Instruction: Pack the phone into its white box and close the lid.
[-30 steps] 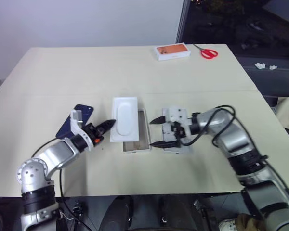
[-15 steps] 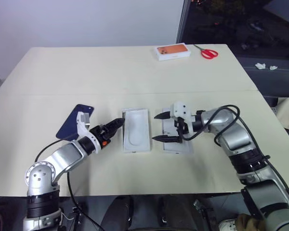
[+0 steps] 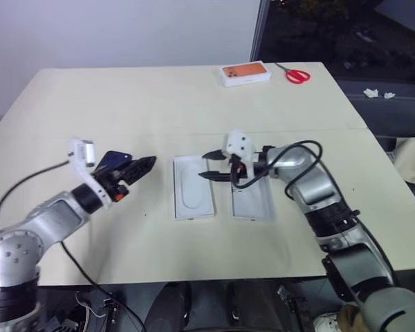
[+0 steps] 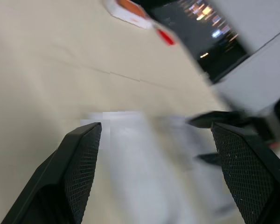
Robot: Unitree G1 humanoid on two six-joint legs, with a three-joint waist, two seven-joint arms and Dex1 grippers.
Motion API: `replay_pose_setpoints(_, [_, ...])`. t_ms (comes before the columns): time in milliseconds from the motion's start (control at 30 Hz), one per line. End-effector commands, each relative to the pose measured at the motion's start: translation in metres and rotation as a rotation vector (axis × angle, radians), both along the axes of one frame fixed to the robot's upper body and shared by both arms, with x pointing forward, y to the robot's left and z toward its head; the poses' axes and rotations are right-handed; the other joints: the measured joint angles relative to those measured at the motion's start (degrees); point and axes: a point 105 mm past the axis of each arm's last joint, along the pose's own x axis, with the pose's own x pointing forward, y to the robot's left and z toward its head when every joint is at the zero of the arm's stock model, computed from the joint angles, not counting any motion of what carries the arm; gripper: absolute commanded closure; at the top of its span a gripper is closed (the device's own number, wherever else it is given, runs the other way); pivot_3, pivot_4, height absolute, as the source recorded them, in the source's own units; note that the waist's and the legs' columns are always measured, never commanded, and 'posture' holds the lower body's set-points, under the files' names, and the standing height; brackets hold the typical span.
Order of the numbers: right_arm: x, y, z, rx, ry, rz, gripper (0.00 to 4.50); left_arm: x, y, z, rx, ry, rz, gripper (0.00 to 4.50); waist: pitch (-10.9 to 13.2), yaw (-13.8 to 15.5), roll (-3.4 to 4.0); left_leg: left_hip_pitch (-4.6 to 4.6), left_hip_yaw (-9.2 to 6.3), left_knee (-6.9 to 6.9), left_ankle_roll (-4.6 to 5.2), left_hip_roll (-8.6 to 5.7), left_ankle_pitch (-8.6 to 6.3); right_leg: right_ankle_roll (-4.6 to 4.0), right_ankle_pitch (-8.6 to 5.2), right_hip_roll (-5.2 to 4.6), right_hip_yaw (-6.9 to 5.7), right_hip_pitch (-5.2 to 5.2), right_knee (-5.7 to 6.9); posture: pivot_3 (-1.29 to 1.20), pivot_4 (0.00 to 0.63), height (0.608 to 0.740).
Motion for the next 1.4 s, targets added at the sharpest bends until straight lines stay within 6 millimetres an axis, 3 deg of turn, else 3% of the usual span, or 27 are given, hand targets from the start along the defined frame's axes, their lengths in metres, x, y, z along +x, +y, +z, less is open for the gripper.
replay_pose_setpoints(33, [-0.002,0.018,-0.006,-0.044,-0.072,0.007,4.35,-0.005,0.010,0.010,0.084,-0.159,-0.011,0.53,0.0,0.1,0.00,0.00,0.00,0.00,0.00,0.00,0.00,-0.01,0.00,-0.01,0.00,0.01,-0.03,0.00,0.150,0.740])
replay_pose_setpoints(233, [0.001,0.024,-0.050,-0.296,-0.250,0.031,4.43,-0.009,0.018,-0.006,0.113,-0.175,-0.007,0.53,0.0,0.1,-0.01,0.01,-0.05,0.00,0.14,-0.01,-0.08,0.00,0.00,-0.09,-0.06,-0.02,-0.12,0.00,0.150,0.740])
replay_pose_setpoints(500, [-0.005,0.043,-0.071,-0.379,-0.330,0.107,4.43,-0.007,0.026,-0.009,0.110,-0.190,0.019,0.53,0.0,-0.3,-0.02,0.07,-0.07,-0.09,0.22,0.04,-0.13,0.02,0.01,-0.01,-0.05,0.05,-0.10,0.00,0.150,0.740])
replay_pose_setpoints(633, [-0.001,0.044,-0.068,-0.360,-0.317,0.088,4.43,-0.008,0.026,-0.010,0.101,-0.188,0.023,0.53,-0.1,-0.3,-0.04,0.09,-0.07,-0.10,0.21,0.05,-0.13,0.02,0.02,0.00,-0.05,0.06,-0.09,0.00,0.150,0.740])
replay_pose_setpoints(767, [0.006,0.045,-0.041,-0.197,-0.207,0.000,4.43,-0.009,0.024,-0.017,0.112,-0.175,0.021,0.53,0.0,-0.3,-0.03,0.12,-0.08,-0.12,0.23,0.05,-0.14,0.02,0.02,0.00,-0.05,0.08,-0.08,0.00,0.150,0.740])
replay_pose_setpoints(900, [0.012,0.039,-0.034,-0.173,-0.172,-0.028,4.43,-0.008,0.024,-0.018,0.110,-0.178,0.023,0.53,0.0,-0.2,-0.02,0.07,-0.08,-0.12,0.23,0.05,-0.14,0.02,0.02,-0.01,-0.05,0.03,-0.09,0.00,0.150,0.740])
replay_pose_setpoints(1033, [0.013,0.026,-0.038,-0.239,-0.207,-0.011,4.43,-0.006,0.023,-0.019,0.118,-0.179,0.020,0.53,0.0,-0.1,-0.01,0.06,-0.08,-0.12,0.24,0.04,-0.14,0.02,0.02,-0.02,-0.06,0.03,-0.09,0.00,0.150,0.740])
replay_pose_setpoints(1233, [0.019,0.024,-0.021,-0.204,-0.224,-0.038,4.43,-0.007,0.021,-0.023,0.119,-0.170,0.007,0.53,0.0,-0.1,-0.01,0.06,-0.08,-0.12,0.24,0.04,-0.15,0.02,0.02,-0.02,-0.06,0.04,-0.09,0.00,0.150,0.740])
replay_pose_setpoints(1400, [0.021,0.024,-0.033,-0.263,-0.268,-0.034,4.43,-0.005,0.017,-0.023,0.118,-0.174,-0.002,0.53,0.0,-0.2,-0.01,0.05,-0.08,-0.13,0.24,0.04,-0.14,0.02,0.02,-0.02,-0.06,0.01,-0.10,0.00,0.150,0.740])
